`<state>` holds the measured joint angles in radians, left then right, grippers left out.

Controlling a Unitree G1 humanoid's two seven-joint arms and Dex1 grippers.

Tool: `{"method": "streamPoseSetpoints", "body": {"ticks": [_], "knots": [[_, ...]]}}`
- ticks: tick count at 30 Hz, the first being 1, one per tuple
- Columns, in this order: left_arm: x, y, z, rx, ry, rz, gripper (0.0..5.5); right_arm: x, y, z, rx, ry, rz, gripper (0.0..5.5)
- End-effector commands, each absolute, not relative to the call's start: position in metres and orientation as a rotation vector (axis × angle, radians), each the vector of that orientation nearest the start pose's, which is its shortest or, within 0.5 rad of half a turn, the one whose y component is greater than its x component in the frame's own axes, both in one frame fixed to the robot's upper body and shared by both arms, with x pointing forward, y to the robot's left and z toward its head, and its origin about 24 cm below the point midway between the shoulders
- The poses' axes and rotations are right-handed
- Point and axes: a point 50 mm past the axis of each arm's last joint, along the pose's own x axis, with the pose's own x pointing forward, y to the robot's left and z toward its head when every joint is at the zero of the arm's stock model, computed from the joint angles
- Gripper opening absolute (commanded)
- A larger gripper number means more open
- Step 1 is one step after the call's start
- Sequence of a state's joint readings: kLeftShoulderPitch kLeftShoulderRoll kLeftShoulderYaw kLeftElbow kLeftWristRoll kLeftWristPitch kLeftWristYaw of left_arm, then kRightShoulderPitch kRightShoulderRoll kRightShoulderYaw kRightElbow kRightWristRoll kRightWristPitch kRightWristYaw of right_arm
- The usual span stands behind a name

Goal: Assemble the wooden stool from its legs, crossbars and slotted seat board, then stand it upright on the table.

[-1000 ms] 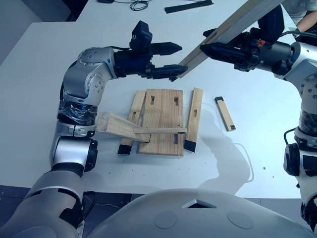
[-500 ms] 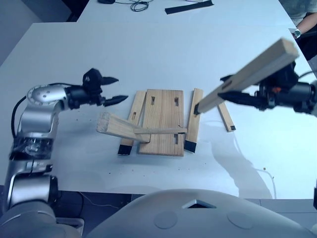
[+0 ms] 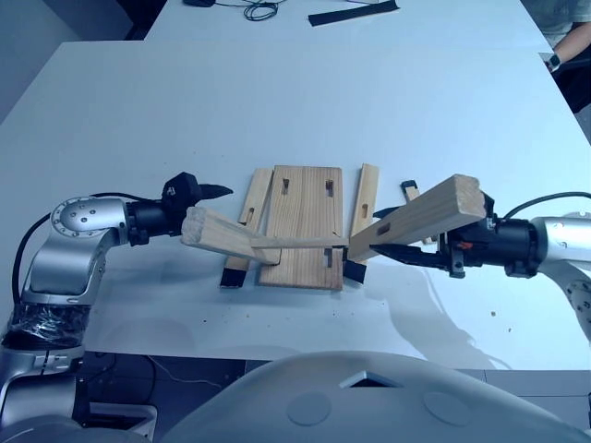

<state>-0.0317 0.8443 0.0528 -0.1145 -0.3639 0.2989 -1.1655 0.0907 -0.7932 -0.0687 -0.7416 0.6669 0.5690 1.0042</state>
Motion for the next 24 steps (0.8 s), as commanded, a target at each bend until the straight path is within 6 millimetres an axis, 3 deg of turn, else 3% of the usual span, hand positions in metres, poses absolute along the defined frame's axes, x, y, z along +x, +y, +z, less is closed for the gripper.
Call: {"method": "streamPoseSetpoints", "body": {"ticks": [1,24], "knots": [[0.233,0.247,0.11,0.362,0.398,-1.111,3.82,0.173,-0.157,0.146,-0.2,0.145,1.358,2.04],[0.247,0.243,0.113,0.381,0.418,-1.193,3.82,0.174,-0.143,0.116,-0.236,0.152,1.406,2.04]]}}
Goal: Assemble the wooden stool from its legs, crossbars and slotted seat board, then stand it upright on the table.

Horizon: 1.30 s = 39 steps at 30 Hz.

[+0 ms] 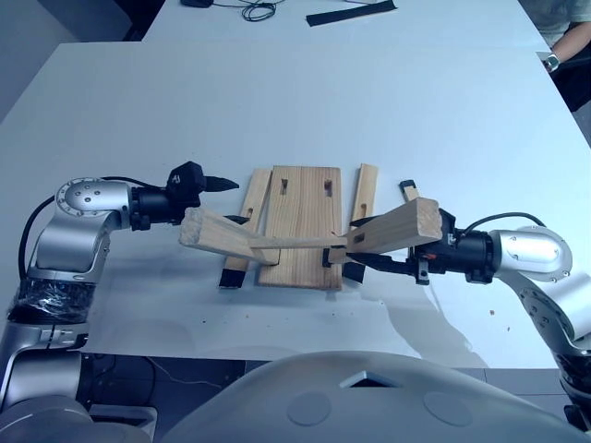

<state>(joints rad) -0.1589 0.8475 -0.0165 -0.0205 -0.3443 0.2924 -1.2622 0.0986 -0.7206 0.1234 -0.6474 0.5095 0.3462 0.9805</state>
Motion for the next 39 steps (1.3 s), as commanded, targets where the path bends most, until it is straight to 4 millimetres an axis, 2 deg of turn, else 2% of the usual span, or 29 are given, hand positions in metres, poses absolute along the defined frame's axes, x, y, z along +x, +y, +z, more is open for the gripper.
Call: {"method": "streamPoseSetpoints", "body": {"ticks": [1,26,33,39], "knots": [[0.2476,0.243,0.1126,0.382,0.419,-1.191,3.82,0.1738,-0.1431,0.1159,-0.233,0.157,1.415,2.04],[0.2532,0.2416,0.1122,0.392,0.419,-1.184,3.82,0.1725,-0.1459,0.1185,-0.135,0.193,1.431,2.04],[0.255,0.2415,0.1125,0.394,0.414,-1.183,3.82,0.1744,-0.1482,0.1135,-0.202,0.204,1.43,2.04],[0.2556,0.2391,0.1121,0.397,0.41,-1.195,3.82,0.1813,-0.1466,0.1191,-0.258,0.151,1.414,2.04]]}}
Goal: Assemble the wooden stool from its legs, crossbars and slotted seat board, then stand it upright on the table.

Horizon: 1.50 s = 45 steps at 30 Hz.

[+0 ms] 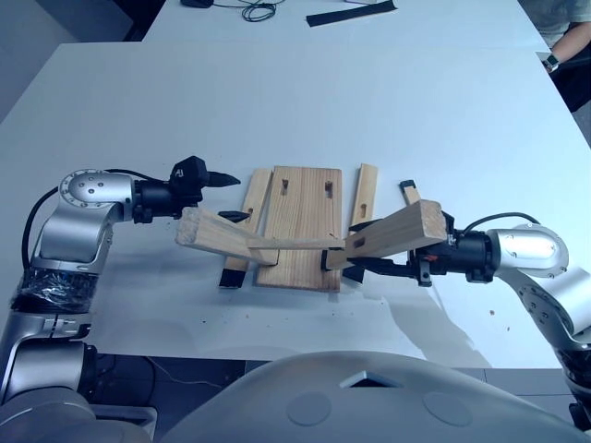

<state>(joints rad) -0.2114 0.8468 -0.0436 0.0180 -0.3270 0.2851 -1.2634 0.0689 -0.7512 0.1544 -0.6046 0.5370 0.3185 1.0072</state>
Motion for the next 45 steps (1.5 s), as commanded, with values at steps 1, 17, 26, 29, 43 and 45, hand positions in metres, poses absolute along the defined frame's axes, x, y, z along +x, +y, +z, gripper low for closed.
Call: {"method": "streamPoseSetpoints", "body": {"ticks": [1,17,26,29,43,45], "knots": [[0.256,0.239,0.112,0.398,0.409,-1.195,3.82,0.182,-0.146,0.12,-0.258,0.148,1.416,2.04],[0.254,0.235,0.111,0.394,0.401,-1.199,3.82,0.183,-0.161,0.112,-0.285,0.238,1.439,2.04],[0.254,0.232,0.11,0.387,0.397,-1.2,3.82,0.182,-0.152,0.111,-0.306,0.234,1.494,2.04],[0.253,0.23,0.109,0.383,0.398,-1.204,3.82,0.18,-0.151,0.108,-0.32,0.245,1.511,2.04],[0.249,0.253,0.125,0.459,0.405,-1.139,3.82,0.182,-0.15,0.112,-0.304,0.245,1.487,2.04],[0.25,0.266,0.13,0.491,0.42,-1.107,3.82,0.18,-0.151,0.112,-0.302,0.248,1.481,2.04]]}}
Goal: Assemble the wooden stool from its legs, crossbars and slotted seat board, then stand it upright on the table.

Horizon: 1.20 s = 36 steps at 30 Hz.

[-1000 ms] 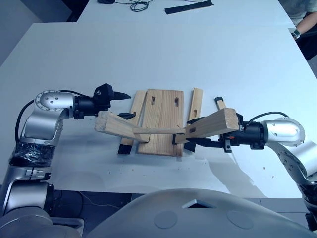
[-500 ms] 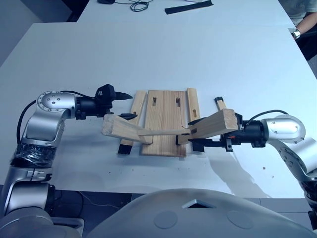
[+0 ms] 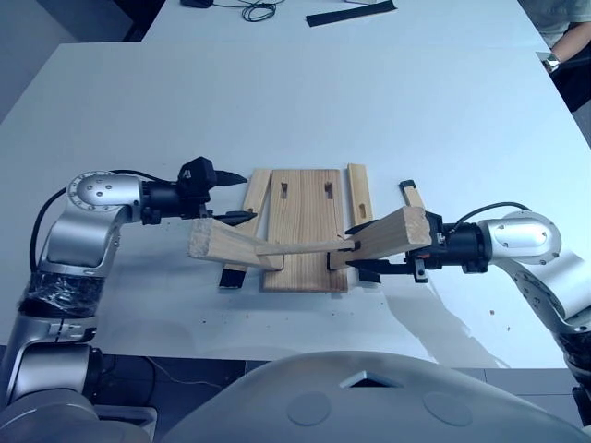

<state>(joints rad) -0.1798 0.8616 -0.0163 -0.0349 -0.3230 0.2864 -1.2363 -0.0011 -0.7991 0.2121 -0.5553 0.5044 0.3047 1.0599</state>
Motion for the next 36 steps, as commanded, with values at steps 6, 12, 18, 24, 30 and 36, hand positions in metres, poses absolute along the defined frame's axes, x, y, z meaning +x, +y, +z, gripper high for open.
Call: {"method": "streamPoseSetpoints", "body": {"ticks": [6,12,18,24,30,36], "knots": [[0.222,0.286,0.131,0.6,0.545,-1.276,3.82,0.177,-0.152,0.111,-0.3,0.257,1.466,2.04],[0.207,0.272,0.136,0.555,0.551,-1.447,3.82,0.177,-0.15,0.111,-0.297,0.258,1.461,2.04],[0.204,0.243,0.14,0.436,0.459,-1.487,3.82,0.177,-0.149,0.111,-0.301,0.26,1.476,2.04],[0.199,0.228,0.145,0.367,0.426,-1.528,3.82,0.179,-0.148,0.112,-0.305,0.265,1.488,2.04],[0.2,0.212,0.148,0.314,0.382,-1.519,3.82,0.183,-0.146,0.113,-0.317,0.272,1.519,2.04],[0.2,0.195,0.15,0.282,0.339,-1.531,3.82,0.186,-0.14,0.113,-0.333,0.279,1.563,2.04]]}}
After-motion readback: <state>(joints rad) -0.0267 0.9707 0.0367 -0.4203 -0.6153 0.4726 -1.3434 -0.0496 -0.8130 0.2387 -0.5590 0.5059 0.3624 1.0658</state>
